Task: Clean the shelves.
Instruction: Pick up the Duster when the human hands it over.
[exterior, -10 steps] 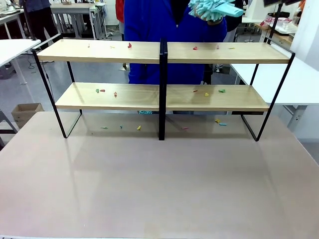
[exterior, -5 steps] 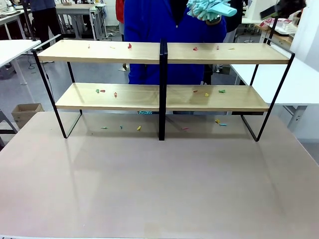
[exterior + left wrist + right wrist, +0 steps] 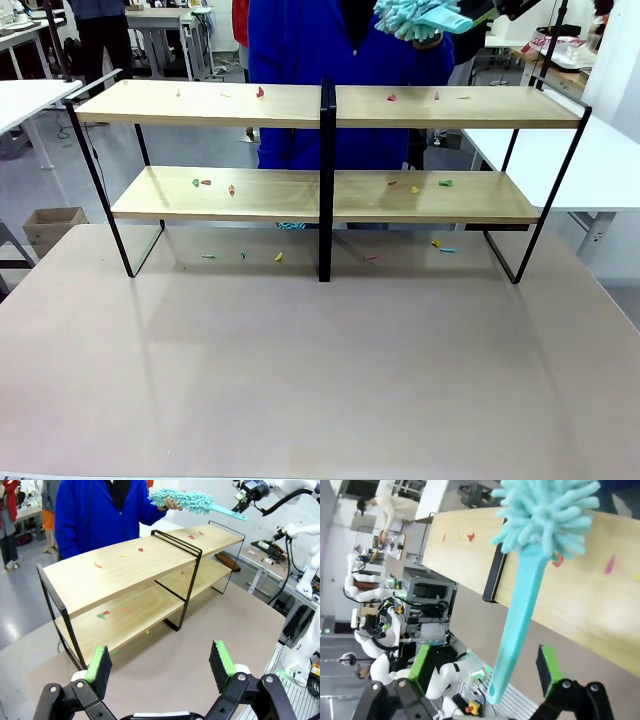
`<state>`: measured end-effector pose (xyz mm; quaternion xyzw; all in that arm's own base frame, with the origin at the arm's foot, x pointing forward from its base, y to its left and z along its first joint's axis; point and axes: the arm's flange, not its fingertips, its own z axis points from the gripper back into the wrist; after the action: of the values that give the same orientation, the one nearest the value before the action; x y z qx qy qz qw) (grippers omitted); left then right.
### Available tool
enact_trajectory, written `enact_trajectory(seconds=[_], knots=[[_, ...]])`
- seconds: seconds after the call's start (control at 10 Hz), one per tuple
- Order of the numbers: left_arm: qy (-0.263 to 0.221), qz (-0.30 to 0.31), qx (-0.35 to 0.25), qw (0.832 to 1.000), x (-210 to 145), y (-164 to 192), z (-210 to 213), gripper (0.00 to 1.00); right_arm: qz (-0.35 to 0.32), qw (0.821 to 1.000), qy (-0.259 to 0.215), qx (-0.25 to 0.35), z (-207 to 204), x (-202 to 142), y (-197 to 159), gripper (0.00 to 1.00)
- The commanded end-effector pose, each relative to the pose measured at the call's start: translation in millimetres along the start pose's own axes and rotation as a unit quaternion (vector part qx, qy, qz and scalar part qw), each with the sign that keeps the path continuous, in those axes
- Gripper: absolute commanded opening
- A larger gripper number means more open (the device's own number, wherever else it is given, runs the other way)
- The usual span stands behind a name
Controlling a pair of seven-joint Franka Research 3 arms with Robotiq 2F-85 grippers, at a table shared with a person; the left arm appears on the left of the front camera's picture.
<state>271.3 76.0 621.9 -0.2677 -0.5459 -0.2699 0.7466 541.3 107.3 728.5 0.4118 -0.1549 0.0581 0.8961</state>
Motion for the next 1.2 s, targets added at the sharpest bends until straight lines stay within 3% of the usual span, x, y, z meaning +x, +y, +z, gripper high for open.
enact_trajectory(seconds=[0.0, 0.5, 0.6, 0.7, 0.8, 0.9, 1.1], knots=[[-0.001, 0.001, -0.004, 1.0, 0.2, -0.5, -0.1, 1.0, -0.023, 1.0, 0.01, -0.003, -1.0, 12.4, -1.5, 1.0], [-0.001, 0.001, -0.004, 1.0, 0.2, -0.5, -0.1, 1.0, -0.039, 0.999, 0.025, 0.001, -10.6, 14.7, -8.7, 1.0], [-0.001, 0.001, -0.004, 1.0, 0.2, -0.5, -0.1, 1.0, -0.039, 0.999, 0.03, -0.003, -11.0, 15.6, -9.6, 0.63], [-0.001, 0.001, -0.004, 1.0, 0.2, -0.5, -0.1, 1.0, -0.05, 0.998, 0.034, -0.008, -12.8, 17.3, -10.3, 0.43], [-0.001, 0.001, -0.004, 1.0, 0.2, -0.5, -0.1, 1.0, -0.053, 0.998, 0.035, -0.009, -13.7, 18.0, -10.5, 0.06], [-0.001, 0.001, -0.004, 1.0, 0.2, -0.5, -0.1, 1.0, -0.058, 0.998, 0.033, -0.008, -13.8, 18.8, -10.9, 0.0], [-0.001, 0.001, -0.004, 1.0, 0.2, -0.5, -0.1, 1.0, -0.057, 0.998, 0.033, -0.009, -14.3, 18.2, -11.7, 0.0]])
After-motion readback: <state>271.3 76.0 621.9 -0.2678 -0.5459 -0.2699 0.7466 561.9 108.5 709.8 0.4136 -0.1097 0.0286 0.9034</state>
